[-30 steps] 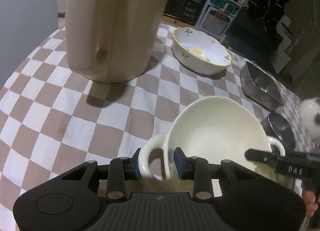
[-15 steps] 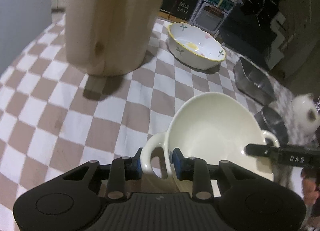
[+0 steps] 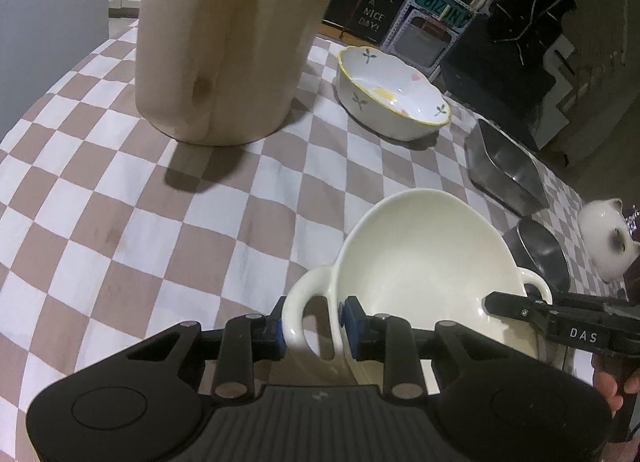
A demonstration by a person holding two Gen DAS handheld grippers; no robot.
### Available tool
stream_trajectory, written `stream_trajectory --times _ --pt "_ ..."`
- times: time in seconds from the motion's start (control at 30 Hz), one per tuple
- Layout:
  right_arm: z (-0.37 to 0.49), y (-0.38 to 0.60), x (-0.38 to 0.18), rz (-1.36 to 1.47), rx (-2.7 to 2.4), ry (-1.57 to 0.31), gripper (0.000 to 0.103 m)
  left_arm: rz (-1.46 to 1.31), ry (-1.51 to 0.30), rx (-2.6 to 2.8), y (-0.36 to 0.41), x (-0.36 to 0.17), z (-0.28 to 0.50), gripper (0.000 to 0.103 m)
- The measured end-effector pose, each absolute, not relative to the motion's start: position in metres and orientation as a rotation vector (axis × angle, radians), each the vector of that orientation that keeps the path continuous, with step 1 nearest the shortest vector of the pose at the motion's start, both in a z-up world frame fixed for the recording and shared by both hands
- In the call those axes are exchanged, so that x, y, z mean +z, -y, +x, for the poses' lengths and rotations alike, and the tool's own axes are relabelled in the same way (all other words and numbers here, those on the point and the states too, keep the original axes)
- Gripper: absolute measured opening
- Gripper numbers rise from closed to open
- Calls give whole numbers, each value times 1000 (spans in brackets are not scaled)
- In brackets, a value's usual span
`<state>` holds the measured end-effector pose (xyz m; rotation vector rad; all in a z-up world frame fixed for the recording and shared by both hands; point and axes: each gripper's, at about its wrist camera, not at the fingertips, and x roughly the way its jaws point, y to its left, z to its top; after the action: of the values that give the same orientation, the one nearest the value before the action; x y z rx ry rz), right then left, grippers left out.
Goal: Organize plates and bowls
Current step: 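Lift the cream bowl off the cloth with both grippers, then carry the cream bowl with both grippers over the white dark-rimmed plate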
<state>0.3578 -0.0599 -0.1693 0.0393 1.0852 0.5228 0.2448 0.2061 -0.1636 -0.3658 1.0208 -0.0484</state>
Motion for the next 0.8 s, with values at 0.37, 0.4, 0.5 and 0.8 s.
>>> stream_trajectory --times 0.37,0.4,0.5,0.8 --pt "339 81 -149 45 527 -1058 31 -357 -976 -74 -187 -135 225 28" --pt "336 84 -144 50 525 -1050 30 -354 -969 -77 -184 -131 224 28" --pt "327 94 -132 60 519 -1030 30 -349 -951 -88 -174 -118 217 28" --pt "288 135 -96 113 488 -956 28 -362 -876 -137 -142 -82 196 26"
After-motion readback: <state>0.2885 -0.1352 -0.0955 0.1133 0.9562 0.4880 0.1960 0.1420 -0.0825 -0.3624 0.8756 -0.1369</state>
